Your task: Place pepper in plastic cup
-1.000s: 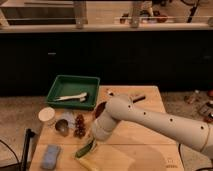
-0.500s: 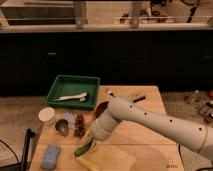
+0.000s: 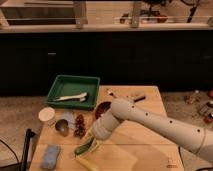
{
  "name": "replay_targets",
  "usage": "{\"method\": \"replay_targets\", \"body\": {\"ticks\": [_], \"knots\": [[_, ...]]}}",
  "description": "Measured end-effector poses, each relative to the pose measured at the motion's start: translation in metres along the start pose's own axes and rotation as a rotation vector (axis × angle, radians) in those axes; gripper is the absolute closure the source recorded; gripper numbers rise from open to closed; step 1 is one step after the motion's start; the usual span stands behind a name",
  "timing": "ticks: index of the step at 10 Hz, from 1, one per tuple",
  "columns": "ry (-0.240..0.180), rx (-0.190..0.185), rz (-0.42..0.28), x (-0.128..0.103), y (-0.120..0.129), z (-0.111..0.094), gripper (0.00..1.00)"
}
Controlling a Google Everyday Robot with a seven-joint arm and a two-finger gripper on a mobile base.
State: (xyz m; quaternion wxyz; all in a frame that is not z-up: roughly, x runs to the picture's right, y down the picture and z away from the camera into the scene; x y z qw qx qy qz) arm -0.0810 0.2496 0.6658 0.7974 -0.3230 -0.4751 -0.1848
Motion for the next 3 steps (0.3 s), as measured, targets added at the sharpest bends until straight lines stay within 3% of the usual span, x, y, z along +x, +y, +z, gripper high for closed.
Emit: {"method": "replay_targets", "body": {"ticks": [3], "knots": [[-0.060,0.029,0.015,0.0008,0.0012,-0.0021,0.92]]}}
